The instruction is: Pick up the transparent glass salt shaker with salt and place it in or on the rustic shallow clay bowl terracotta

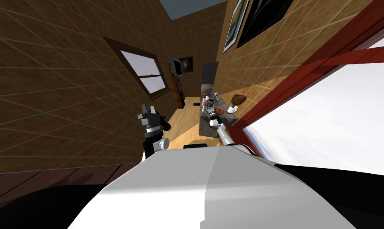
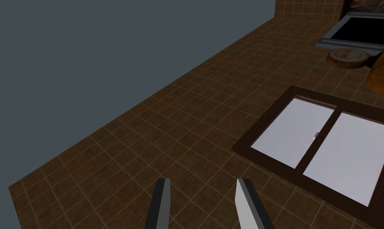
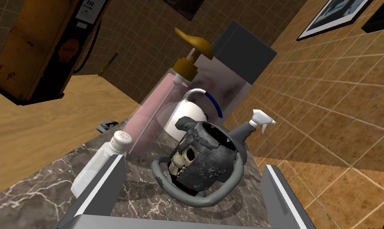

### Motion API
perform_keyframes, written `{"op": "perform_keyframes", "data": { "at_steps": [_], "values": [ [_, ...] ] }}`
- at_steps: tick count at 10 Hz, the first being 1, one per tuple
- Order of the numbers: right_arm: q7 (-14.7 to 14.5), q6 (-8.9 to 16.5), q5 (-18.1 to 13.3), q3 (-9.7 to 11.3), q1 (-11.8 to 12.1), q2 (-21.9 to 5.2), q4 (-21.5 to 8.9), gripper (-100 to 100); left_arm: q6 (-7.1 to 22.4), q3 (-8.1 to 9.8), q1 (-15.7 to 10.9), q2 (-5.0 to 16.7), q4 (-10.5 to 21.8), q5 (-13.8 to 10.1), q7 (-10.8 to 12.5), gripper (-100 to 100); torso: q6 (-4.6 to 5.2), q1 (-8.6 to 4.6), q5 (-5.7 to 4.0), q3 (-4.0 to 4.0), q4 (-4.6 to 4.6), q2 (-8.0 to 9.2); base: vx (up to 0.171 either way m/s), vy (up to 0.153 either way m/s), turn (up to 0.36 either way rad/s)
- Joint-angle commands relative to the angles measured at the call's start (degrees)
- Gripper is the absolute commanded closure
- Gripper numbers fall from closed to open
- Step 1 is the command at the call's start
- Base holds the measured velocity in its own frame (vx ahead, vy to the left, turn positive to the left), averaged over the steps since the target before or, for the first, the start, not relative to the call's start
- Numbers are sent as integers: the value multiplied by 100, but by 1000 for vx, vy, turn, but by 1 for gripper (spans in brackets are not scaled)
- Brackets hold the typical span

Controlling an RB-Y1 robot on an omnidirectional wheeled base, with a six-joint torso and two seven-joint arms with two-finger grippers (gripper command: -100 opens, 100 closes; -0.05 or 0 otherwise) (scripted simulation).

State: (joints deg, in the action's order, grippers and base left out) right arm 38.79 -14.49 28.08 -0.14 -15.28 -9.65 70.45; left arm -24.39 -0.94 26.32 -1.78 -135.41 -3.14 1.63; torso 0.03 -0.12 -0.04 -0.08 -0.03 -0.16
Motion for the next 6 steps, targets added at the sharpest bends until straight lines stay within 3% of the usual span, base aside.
{"op": "perform_keyframes", "data": {
  "at_steps": [1, 2, 4, 6],
  "values": [
    [280, 125, 134, 6, -211, 69, -286, -100, 0, 0, 0, 0, 0, 0, 0, 0, 0, 0, 0, 0, 0, 0, 41, -43, -17],
    [280, 125, 134, 6, -211, 69, -384, -100, 0, 0, 0, 0, 0, 0, 0, 0, 0, -3, -1, -3, -1, -6, 30, -34, -1],
    [619, 280, 303, 15, -490, 169, -768, -100, 0, 0, 0, 0, 0, 0, 0, 0, 1, -1, 0, -1, -1, -2, 35, -37, -25],
    [776, 354, 380, 19, -617, 232, -996, -100, 0, 0, 0, 0, 0, 0, 0, 0, 0, 3, 0, -4, -2, -6, 40, -23, -13]
  ]
}}
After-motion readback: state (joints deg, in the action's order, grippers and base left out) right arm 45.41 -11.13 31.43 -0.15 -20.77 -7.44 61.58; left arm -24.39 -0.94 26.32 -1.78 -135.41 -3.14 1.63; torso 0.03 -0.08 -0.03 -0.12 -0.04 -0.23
